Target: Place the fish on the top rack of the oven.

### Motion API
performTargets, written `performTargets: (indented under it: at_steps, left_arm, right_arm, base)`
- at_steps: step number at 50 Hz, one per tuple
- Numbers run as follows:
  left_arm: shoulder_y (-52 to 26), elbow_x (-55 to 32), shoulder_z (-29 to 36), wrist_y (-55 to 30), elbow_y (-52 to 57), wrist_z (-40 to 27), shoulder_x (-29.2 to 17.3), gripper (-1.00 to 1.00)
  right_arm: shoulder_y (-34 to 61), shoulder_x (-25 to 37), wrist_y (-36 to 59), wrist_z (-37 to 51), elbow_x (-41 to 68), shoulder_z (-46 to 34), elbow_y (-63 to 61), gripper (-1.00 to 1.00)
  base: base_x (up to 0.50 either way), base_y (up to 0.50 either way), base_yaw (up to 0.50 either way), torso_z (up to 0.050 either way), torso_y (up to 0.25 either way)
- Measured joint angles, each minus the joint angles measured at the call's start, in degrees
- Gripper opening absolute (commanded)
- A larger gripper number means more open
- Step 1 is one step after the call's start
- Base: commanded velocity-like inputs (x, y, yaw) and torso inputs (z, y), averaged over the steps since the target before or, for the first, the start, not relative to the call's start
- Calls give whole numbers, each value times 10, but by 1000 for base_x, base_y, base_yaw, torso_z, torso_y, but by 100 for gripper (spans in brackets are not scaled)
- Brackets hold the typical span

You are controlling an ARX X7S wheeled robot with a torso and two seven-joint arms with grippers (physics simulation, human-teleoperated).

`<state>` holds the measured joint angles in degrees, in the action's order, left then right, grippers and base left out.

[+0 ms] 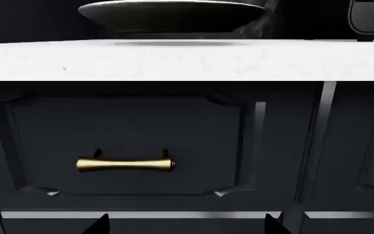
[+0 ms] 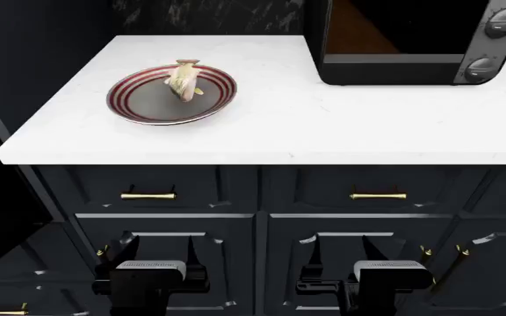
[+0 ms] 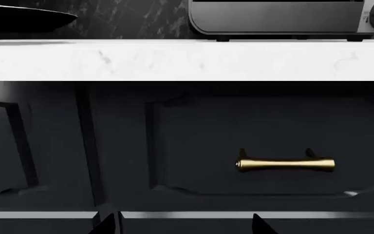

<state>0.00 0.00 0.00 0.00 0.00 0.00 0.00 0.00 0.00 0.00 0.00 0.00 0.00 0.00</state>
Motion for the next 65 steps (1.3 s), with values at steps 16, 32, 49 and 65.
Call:
performTargets:
  at_steps: [16,32,49,65]
  left_arm:
    - [5,-8,27,24,3,-20,-19,100]
    - [11,-27,52,59,5,-25,-39,100]
    - [17,-49,68,81,13,-27,-54,100]
    - [18,-63,77,87,15,-36,-65,100]
  right_arm:
    - [-7,20,-9,23,14,-23,-10,100]
    - [-12,37,-11,46,21,-44,-17,100]
    - [-11,49,-6,65,25,-60,-25,100]
    - [-10,60,-7,81,29,-73,-29,100]
  base:
    - [0,0,0,0,0]
    - [0,0,0,15,8]
    - [0,0,0,50,34]
    - [0,0,0,50,34]
